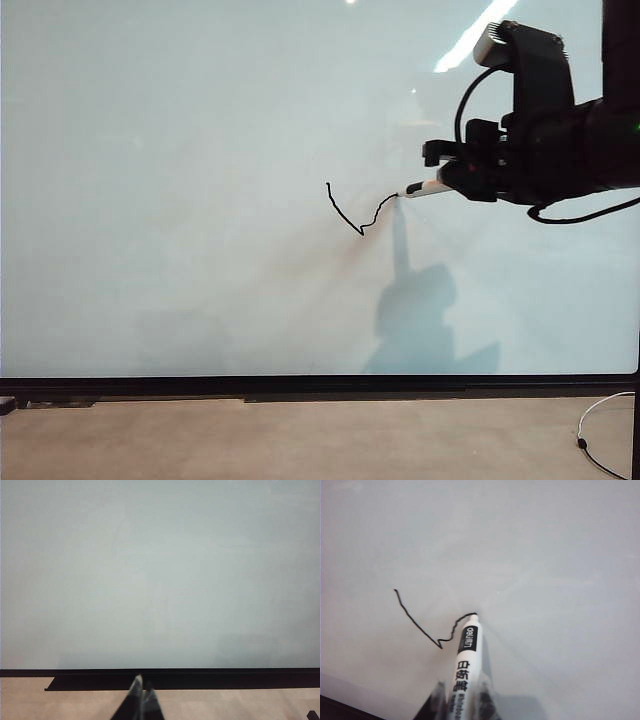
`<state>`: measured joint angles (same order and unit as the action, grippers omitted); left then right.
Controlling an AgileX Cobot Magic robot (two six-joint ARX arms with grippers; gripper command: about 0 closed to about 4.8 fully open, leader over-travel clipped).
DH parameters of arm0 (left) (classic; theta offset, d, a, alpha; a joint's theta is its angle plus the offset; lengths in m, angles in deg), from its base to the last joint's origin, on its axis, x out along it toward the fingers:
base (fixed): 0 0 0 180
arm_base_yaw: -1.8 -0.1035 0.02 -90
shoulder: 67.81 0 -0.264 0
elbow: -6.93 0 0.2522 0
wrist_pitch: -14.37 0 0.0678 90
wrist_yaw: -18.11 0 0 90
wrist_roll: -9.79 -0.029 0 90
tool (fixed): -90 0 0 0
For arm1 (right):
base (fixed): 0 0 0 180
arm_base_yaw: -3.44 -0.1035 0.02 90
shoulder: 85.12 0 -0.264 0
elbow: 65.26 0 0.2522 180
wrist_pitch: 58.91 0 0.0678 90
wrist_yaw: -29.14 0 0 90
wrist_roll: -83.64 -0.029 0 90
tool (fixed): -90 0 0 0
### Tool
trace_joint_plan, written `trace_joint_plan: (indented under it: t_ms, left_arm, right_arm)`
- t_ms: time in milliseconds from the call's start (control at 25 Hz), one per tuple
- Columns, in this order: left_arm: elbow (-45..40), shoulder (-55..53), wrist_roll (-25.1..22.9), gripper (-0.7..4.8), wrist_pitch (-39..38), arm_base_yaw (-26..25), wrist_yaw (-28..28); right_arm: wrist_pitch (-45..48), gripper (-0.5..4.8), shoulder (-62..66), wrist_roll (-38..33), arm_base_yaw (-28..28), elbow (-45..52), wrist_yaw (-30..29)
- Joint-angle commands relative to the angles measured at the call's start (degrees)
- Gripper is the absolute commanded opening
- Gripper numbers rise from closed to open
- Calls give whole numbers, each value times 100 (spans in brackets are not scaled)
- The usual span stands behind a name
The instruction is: Pick up the pen on the shelf to the right of the whiteboard and draw a check mark.
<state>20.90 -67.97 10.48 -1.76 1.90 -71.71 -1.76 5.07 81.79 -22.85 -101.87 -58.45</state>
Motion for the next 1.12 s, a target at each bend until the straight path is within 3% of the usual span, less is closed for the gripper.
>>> trace_joint_plan:
  t_ms: [40, 1118]
  left_arm:
    - [17, -2, -24, -4, 74, 0, 2]
    - [17, -2, -24, -4, 74, 0, 2]
  right_arm:
    - [87, -9, -111, 39, 59, 42, 46]
    - [-212, -9, -562, 216, 365, 63, 2]
